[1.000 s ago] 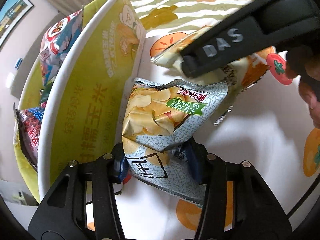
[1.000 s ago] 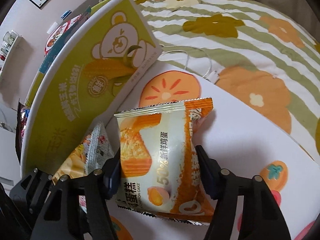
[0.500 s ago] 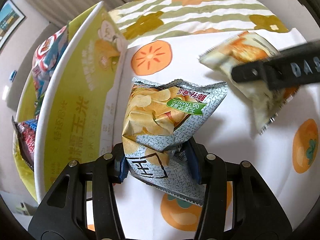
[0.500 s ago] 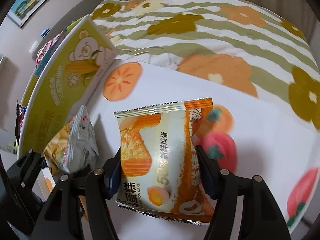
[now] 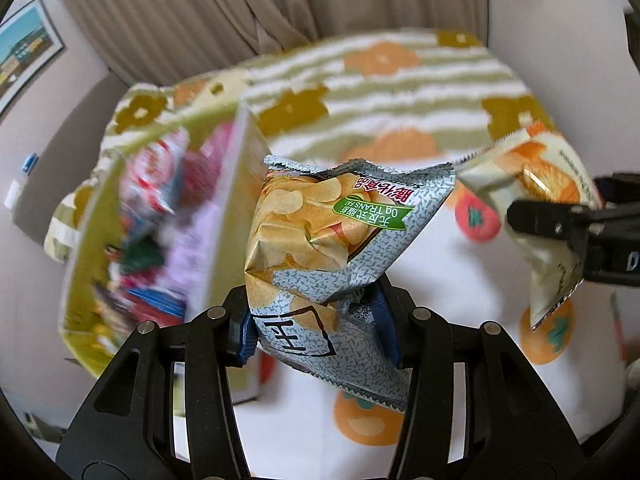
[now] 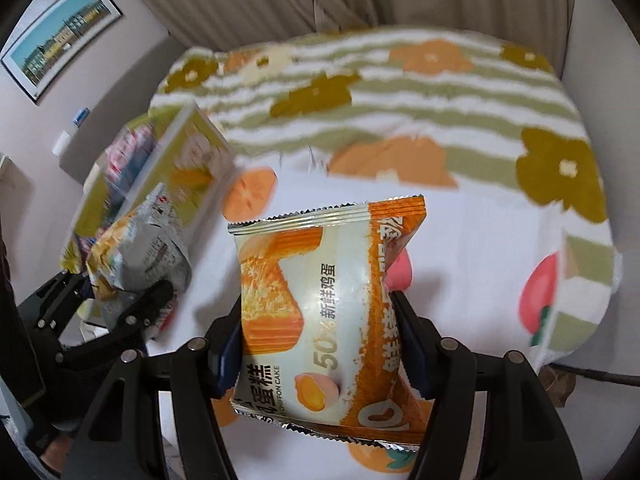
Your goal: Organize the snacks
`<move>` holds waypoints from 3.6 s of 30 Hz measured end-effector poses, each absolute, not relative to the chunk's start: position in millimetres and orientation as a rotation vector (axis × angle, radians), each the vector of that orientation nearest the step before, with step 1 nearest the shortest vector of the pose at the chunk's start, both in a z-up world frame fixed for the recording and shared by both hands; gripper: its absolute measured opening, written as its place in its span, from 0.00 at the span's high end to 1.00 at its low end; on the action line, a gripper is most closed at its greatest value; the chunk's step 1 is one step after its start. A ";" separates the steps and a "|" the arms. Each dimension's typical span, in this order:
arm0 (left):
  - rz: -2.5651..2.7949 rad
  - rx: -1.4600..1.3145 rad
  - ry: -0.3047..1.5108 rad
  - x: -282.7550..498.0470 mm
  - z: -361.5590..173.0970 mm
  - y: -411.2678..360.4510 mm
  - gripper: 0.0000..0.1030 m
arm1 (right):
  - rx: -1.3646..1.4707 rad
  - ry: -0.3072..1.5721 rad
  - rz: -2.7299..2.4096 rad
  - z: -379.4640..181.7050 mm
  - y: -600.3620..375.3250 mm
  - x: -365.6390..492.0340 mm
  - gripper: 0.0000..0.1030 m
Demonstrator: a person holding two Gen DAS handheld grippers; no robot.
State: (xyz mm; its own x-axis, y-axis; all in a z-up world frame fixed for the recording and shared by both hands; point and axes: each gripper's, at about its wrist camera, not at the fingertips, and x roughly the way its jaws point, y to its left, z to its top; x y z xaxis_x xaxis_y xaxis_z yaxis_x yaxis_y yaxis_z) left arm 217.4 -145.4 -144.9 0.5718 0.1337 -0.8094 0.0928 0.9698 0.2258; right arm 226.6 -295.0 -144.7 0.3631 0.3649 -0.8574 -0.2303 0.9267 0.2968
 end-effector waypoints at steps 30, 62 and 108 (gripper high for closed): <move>-0.188 0.173 0.997 260.0 -94.7 136.7 0.31 | 0.250 0.976 0.357 -57.7 -27.6 233.8 0.40; -0.121 -0.042 0.973 204.5 -120.6 216.6 0.00 | 0.061 0.921 0.131 -74.7 -3.8 218.5 0.00; -0.185 0.035 0.484 -31.7 42.5 70.5 0.00 | 0.044 0.576 -0.093 50.1 -116.3 -41.0 0.00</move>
